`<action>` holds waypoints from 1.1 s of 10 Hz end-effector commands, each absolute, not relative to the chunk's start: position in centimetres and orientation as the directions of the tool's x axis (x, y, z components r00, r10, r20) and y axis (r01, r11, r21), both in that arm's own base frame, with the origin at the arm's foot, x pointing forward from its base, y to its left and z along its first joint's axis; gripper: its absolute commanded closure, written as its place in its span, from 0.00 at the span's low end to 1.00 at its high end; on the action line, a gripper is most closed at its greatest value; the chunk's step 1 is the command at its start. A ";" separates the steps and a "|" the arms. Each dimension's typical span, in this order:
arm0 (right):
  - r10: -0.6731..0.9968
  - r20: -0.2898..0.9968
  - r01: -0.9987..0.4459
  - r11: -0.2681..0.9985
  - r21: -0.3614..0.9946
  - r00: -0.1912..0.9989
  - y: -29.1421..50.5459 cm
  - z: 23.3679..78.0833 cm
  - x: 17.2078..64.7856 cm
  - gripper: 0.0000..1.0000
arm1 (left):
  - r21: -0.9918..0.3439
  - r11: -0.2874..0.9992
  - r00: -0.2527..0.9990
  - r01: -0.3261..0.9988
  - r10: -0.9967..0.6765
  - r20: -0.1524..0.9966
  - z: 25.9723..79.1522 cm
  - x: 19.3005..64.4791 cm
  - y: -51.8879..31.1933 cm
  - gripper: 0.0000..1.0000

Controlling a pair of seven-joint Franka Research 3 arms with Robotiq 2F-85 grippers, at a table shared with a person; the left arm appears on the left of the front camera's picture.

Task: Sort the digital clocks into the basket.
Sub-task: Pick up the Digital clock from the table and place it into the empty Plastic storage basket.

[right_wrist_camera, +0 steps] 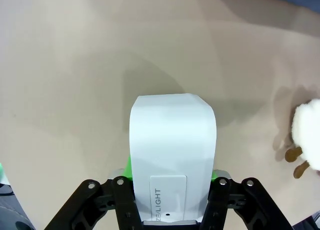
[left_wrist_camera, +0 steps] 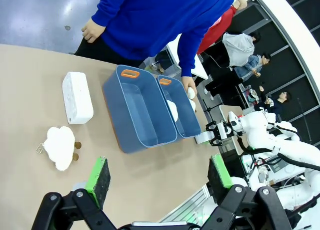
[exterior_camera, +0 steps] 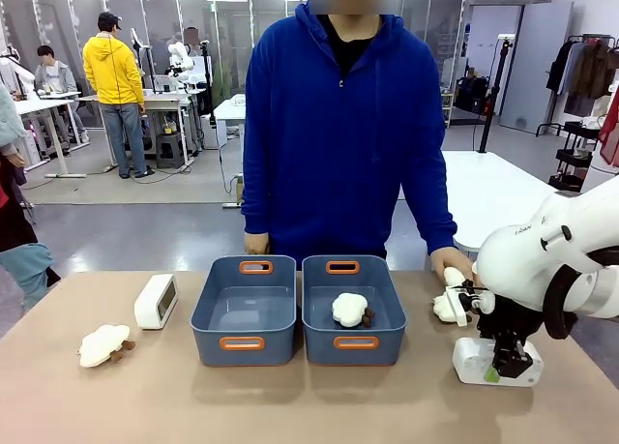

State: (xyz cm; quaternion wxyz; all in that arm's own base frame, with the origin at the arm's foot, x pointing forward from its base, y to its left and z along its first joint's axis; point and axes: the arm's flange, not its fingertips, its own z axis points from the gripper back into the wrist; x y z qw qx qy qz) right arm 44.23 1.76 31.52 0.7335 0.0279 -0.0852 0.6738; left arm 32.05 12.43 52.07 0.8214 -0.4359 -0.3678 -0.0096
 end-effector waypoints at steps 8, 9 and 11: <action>0.816 0.485 -0.922 0.384 -0.050 0.314 -7.1 45.3 41.5 1.00 | -0.704 0.609 0.715 0.366 0.300 0.631 52.0 32.4 12.5 0.00; 0.805 0.502 -0.916 0.396 -0.055 0.318 -7.7 45.8 41.3 1.00 | -0.704 0.609 0.715 0.366 0.300 0.631 52.0 32.4 12.5 0.00; 0.820 0.468 -0.916 0.397 -0.048 0.331 -7.9 46.1 41.2 1.00 | -0.704 0.609 0.715 0.366 0.300 0.631 52.0 32.4 12.5 0.00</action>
